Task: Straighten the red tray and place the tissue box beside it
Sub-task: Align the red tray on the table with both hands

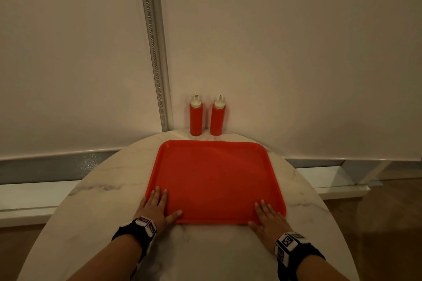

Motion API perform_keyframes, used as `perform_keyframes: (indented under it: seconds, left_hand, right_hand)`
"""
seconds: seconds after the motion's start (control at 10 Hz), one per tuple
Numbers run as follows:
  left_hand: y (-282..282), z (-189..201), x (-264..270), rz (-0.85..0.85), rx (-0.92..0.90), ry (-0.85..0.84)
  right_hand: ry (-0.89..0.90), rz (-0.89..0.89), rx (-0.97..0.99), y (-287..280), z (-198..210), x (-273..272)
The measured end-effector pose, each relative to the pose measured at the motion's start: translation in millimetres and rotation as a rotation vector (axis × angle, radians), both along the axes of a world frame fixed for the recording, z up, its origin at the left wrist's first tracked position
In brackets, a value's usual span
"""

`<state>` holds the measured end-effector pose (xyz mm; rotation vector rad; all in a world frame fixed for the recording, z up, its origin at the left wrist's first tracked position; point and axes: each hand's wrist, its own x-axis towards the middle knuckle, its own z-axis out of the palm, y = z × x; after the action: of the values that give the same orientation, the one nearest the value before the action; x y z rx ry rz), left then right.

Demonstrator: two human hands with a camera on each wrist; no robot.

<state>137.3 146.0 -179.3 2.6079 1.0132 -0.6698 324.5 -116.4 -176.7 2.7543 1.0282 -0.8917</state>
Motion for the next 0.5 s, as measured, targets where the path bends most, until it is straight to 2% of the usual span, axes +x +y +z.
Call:
perform_keyframes:
  seconds: [0.5]
  left_hand:
    - [2.0, 4.4, 1.5, 0.015, -0.064, -0.053]
  right_hand:
    - [0.005, -0.011, -0.002, -0.8, 0.2, 2.1]
